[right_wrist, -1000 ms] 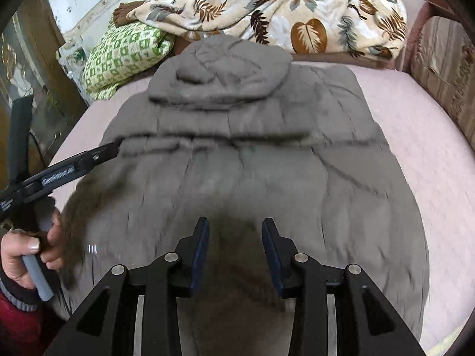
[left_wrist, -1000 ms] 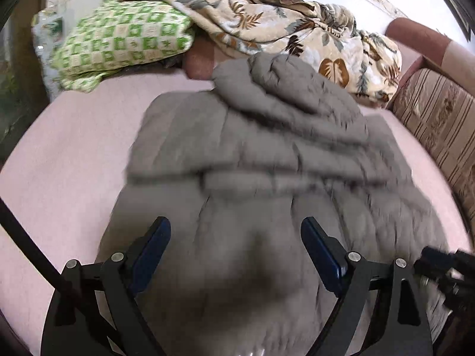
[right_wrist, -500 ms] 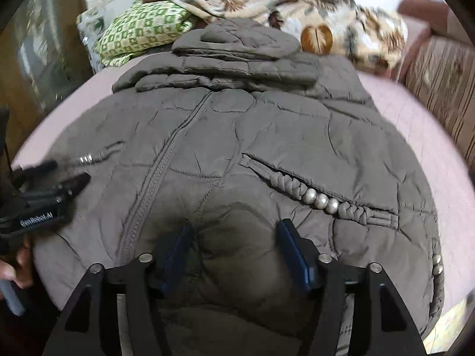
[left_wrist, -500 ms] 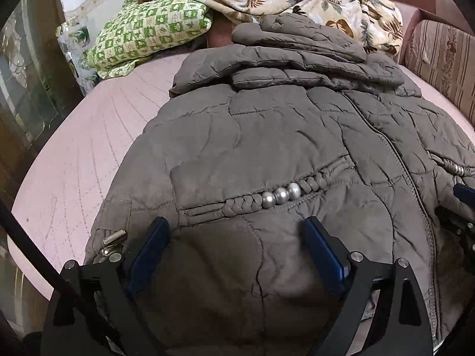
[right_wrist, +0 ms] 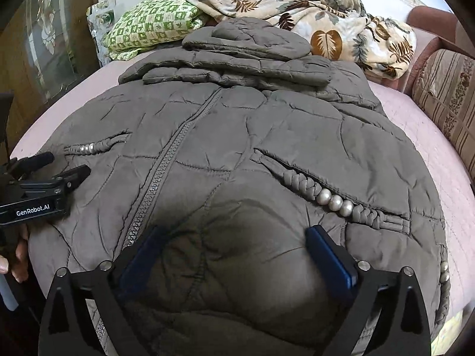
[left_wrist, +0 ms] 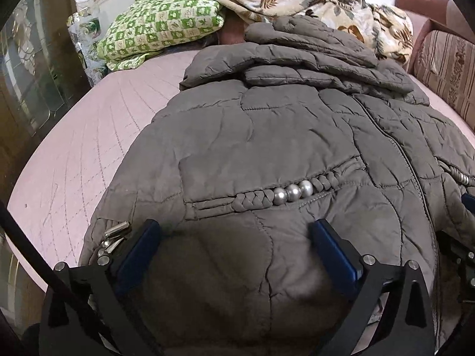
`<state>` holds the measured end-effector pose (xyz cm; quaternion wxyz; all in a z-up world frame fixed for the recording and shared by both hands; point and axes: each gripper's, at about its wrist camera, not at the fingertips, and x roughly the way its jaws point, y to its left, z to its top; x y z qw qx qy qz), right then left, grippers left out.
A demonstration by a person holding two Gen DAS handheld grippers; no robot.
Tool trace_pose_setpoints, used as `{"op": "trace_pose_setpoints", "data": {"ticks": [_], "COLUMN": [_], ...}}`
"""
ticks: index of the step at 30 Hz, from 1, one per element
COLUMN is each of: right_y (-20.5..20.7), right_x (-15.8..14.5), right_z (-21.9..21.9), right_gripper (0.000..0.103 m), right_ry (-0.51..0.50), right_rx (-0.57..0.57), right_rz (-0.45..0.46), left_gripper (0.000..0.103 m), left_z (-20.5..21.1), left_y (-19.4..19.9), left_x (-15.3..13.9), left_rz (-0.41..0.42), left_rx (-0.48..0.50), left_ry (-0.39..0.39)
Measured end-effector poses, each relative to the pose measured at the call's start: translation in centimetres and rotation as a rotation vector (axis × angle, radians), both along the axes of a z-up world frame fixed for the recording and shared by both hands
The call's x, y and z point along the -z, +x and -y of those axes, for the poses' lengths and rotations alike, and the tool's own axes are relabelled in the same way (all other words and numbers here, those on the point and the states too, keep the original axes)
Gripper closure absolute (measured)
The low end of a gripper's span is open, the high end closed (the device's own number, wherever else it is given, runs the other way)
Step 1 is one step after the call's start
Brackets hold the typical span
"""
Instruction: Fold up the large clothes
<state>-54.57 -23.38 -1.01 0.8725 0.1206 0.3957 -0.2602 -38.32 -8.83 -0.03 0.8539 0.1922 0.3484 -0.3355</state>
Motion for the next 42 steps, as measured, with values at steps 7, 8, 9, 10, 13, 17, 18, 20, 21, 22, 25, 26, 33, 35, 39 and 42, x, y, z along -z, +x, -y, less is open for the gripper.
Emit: {"op": "trace_pose_setpoints", "data": {"ticks": [7, 8, 9, 10, 13, 17, 18, 20, 21, 22, 25, 26, 33, 35, 39, 42], "right_y": [-0.3, -0.2, -0.2, -0.2, -0.3, -0.7, -0.8, -0.7, -0.7, -0.8, -1.0, -1.0, -1.3, -1.6, -1.9, -1.7], "right_x": [0.2, 0.2, 0.2, 0.2, 0.1, 0.3, 0.3, 0.2, 0.2, 0.2, 0.2, 0.2, 0.4, 0.5, 0.6, 0.7], "right_z": [0.0, 0.0, 0.0, 0.0, 0.1, -0.1, -0.1, -0.1, -0.2, -0.2, -0.2, -0.3, -0.4, -0.6, -0.8, -1.0], "right_gripper": [0.001, 0.001, 0.001, 0.001, 0.001, 0.001, 0.001, 0.001, 0.001, 0.001, 0.001, 0.001, 0.001, 0.001, 0.001, 0.001], "right_ry": [0.011, 0.012, 0.013, 0.014, 0.021, 0.013, 0.013, 0.017, 0.014, 0.012, 0.012, 0.008, -0.006, -0.022, -0.052, -0.078], "right_rx": [0.004, 0.004, 0.005, 0.006, 0.005, 0.016, 0.019, 0.028, 0.029, 0.028, 0.031, 0.028, 0.016, 0.010, -0.004, -0.012], "right_rz": [0.010, 0.009, 0.011, 0.013, 0.019, 0.055, 0.060, 0.058, 0.058, 0.062, 0.075, 0.076, 0.097, 0.114, 0.133, 0.130], "left_gripper": [0.000, 0.000, 0.000, 0.000, 0.000, 0.000, 0.000, 0.000, 0.000, 0.000, 0.000, 0.000, 0.000, 0.000, 0.000, 0.000], "left_z": [-0.8, -0.9, -1.0, -1.0, -1.1, -1.4, -1.4, -1.5, -1.6, -1.7, -1.7, -1.6, -2.4, -2.8, -2.8, -2.7], "left_y": [-0.3, -0.2, -0.2, -0.2, -0.3, -0.6, -0.6, -0.6, -0.6, -0.6, -0.7, -0.7, -1.0, -1.2, -1.3, -1.4], "left_x": [0.4, 0.4, 0.4, 0.5, 0.5, 0.7, 0.8, 0.8, 0.8, 0.8, 0.9, 0.9, 0.9, 1.0, 1.0, 1.1], "left_rz": [0.026, 0.025, 0.025, 0.027, 0.032, 0.055, 0.058, 0.059, 0.056, 0.057, 0.066, 0.062, 0.073, 0.083, 0.084, 0.091], "left_rx": [0.028, 0.031, 0.034, 0.036, 0.036, 0.040, 0.041, 0.045, 0.044, 0.043, 0.046, 0.046, 0.079, 0.089, 0.089, 0.086], "left_ry": [-0.045, -0.052, -0.055, -0.059, -0.067, -0.090, -0.095, -0.098, -0.105, -0.111, -0.109, -0.108, -0.126, -0.141, -0.138, -0.138]}}
